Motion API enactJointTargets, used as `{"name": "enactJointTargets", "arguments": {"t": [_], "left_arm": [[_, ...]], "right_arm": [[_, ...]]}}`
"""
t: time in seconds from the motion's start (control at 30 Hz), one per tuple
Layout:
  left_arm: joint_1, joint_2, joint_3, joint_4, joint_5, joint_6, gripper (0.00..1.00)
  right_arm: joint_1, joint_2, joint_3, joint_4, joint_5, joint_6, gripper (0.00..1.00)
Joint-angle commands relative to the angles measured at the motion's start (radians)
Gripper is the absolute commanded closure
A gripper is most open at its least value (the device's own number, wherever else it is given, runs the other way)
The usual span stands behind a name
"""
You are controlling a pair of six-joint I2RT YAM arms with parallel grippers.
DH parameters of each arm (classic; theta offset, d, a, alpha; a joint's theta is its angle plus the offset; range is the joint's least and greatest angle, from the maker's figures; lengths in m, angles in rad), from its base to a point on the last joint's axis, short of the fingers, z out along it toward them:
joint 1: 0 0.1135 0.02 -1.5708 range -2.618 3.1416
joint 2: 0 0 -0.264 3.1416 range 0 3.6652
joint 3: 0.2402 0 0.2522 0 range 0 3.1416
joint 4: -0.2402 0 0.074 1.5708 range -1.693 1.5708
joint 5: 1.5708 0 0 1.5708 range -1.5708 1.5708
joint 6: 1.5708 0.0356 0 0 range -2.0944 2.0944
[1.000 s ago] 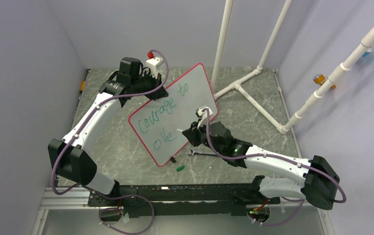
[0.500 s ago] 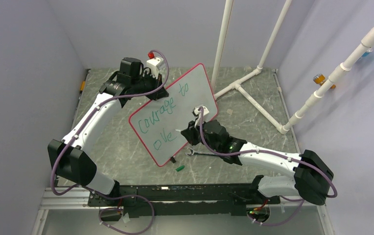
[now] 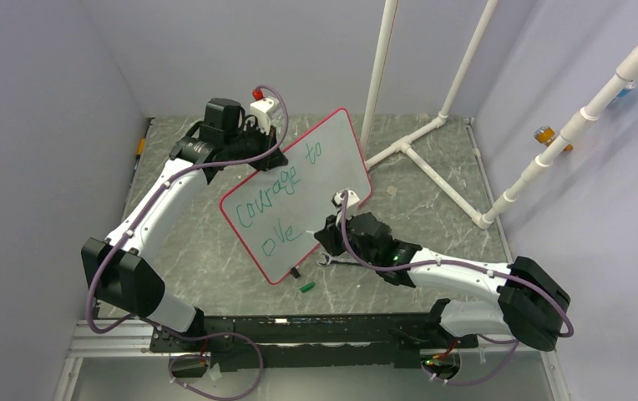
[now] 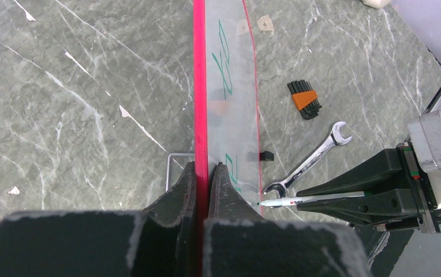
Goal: Write a sentence on the whiteboard
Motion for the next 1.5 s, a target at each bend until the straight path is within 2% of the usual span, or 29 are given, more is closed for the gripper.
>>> {"name": "enactJointTargets", "arguments": {"t": [0.0, 0.37, 0.67, 1.13, 1.47], "left_arm": [[-0.002, -0.005, -0.022, -0.066, -0.157, 0.127, 1.00], [-0.001, -0.005, -0.023, -0.067, -0.159, 0.128, 1.00], [-0.003, -0.008, -0.022, -0.069, -0.156, 0.126, 1.00], [-0.003, -0.014, -0.020, -0.071, -0.157, 0.127, 1.00], [-0.003, -0.011, -0.020, -0.072, -0.160, 0.129, 1.00]], "right_arm": [[-0.002, -0.041, -0.024, 0.048, 0.009, 0.023, 1.00], [-0.002, -0.033, 0.003, 0.046, -0.004, 0.018, 1.00], [-0.001, -0.072, 0.039, 0.128, -0.118, -0.009, 1.00], [-0.009, 0.033, 0.104, 0.137, -0.016, -0.014, 1.00], [-0.010, 0.035, 0.019, 0.140, -0.002, 0.012, 1.00]]}}
